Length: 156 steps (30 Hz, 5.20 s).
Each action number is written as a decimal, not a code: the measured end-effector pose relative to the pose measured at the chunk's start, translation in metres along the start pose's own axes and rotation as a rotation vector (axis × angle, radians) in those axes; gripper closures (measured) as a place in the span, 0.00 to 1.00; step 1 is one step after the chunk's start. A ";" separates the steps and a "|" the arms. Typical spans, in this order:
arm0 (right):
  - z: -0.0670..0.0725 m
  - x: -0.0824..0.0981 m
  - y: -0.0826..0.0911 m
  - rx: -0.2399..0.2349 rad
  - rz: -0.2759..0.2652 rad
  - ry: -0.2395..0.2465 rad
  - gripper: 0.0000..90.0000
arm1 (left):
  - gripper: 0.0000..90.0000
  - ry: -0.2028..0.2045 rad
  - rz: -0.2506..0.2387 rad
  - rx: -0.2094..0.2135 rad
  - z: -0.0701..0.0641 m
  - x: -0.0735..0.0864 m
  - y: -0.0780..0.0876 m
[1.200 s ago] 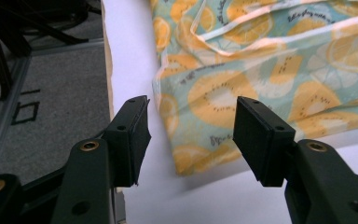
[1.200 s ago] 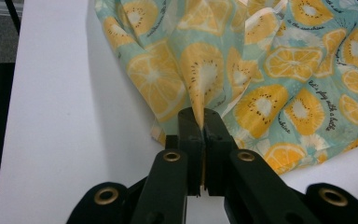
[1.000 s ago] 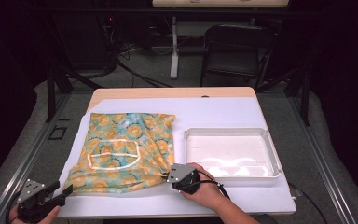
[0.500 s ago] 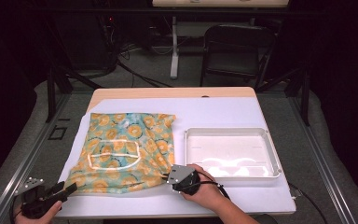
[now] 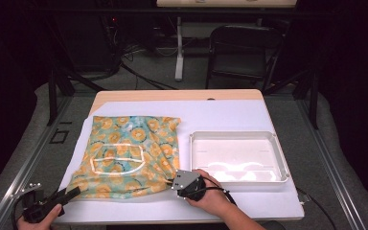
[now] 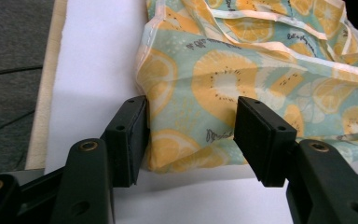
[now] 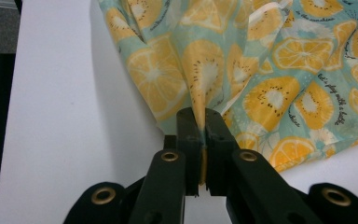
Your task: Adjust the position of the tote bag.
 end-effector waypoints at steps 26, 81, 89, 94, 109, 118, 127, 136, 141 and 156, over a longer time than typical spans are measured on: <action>0.005 0.003 -0.001 0.026 0.019 0.013 0.96 | 0.92 -0.073 0.006 -0.003 -0.005 -0.001 -0.002; -0.002 -0.005 0.024 0.036 -0.053 -0.083 1.00 | 0.99 -0.396 -0.188 -0.173 -0.043 -0.025 0.025; -0.012 -0.012 0.032 0.032 -0.066 -0.101 1.00 | 0.99 -0.426 -0.205 -0.177 -0.050 -0.037 0.029; -0.018 -0.017 0.038 0.037 -0.076 -0.106 1.00 | 0.99 -0.451 -0.223 -0.183 -0.055 -0.047 0.031; -0.036 -0.037 0.053 0.055 -0.075 -0.068 1.00 | 0.99 -0.505 -0.257 -0.192 -0.064 -0.075 0.039; -0.043 -0.049 0.067 0.076 -0.089 -0.049 1.00 | 0.99 -0.522 -0.280 -0.190 -0.070 -0.087 0.045; -0.051 -0.058 0.077 0.099 -0.118 -0.048 1.00 | 0.99 -0.543 -0.302 -0.195 -0.079 -0.105 0.049; -0.059 -0.068 0.086 0.127 -0.122 -0.030 1.00 | 0.99 -0.537 -0.323 -0.185 -0.083 -0.121 0.053; -0.064 -0.077 0.093 0.149 -0.127 -0.017 1.00 | 0.99 -0.546 -0.332 -0.190 -0.087 -0.130 0.056; -0.088 -0.104 0.114 0.198 -0.161 -0.002 1.00 | 0.99 -0.544 -0.374 -0.195 -0.097 -0.161 0.057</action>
Point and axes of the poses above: each handheld gripper's, and its own axes: y roughly backward along the jaws, x roughly out of its underside, z roughly to its left, the point moved 2 cm from there along -y, roughly forward along the jaws, and after that the axes turned 13 degrees about -x, right-handed, at the moved point
